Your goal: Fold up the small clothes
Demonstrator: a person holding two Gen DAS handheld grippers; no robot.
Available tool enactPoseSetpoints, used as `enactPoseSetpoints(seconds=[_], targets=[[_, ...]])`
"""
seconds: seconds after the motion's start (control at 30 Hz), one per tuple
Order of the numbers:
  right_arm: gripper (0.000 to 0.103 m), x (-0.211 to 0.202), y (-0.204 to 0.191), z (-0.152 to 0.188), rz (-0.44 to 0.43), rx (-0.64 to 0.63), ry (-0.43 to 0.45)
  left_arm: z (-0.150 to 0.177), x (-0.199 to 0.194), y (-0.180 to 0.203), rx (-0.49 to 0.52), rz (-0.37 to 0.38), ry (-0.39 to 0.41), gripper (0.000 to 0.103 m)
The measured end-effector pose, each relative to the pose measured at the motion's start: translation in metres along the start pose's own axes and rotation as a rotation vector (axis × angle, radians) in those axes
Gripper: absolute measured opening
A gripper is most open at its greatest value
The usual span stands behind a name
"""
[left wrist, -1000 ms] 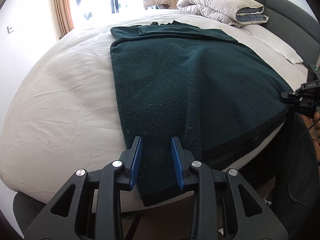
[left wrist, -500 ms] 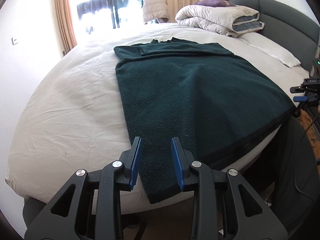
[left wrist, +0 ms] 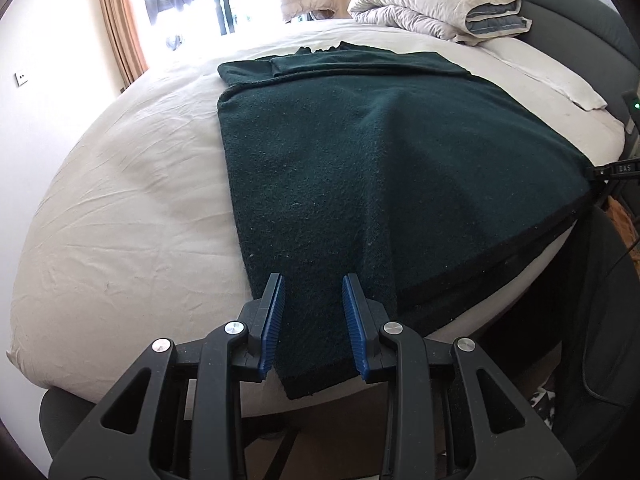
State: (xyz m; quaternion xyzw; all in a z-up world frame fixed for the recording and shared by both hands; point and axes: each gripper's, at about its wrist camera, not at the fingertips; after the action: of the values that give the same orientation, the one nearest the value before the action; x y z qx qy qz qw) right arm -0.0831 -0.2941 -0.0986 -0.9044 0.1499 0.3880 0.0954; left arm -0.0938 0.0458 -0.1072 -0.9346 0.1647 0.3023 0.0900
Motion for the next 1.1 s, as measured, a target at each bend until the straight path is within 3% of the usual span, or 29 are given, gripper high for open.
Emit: enactPoseSetpoints(seconds=[0.3,0.57,0.73,0.87,1.0,1.1], targets=[[0.005,0.003,0.007,0.002,0.044,-0.005,-0.005,0.003,0.001,-0.002,0.004,0.002,0.002,0.029],[0.005,-0.003,0.009,-0.003,0.09,-0.028,0.009,-0.007,-0.017,-0.006,-0.02,0.03,0.108,0.029],[0.007,0.003,0.017,0.0,0.076,-0.02,-0.058,0.003,0.004,0.002,0.032,0.001,0.002,0.029],[0.012,-0.013,0.035,-0.008,0.131,0.063,-0.052,0.001,0.003,0.003,0.04,-0.002,0.012,0.029],[0.017,-0.034,0.045,-0.05,-0.092,0.195,0.092,-0.005,-0.001,-0.001,0.003,0.006,0.044,0.029],[0.044,-0.018,0.032,-0.091,-0.245,0.207,0.18,-0.01,0.002,-0.001,-0.013,0.013,0.038,0.029]])
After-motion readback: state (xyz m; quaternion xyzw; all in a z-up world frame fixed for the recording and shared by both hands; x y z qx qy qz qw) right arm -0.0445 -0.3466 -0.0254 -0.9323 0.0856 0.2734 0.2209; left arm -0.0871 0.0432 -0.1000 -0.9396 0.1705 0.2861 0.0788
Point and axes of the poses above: each gripper's, at about its wrist camera, not at the fingertips, and x roughly the way its jaws point, y to its right, z to its underside, and after that the axes turned 14 degrees about y, right-handed
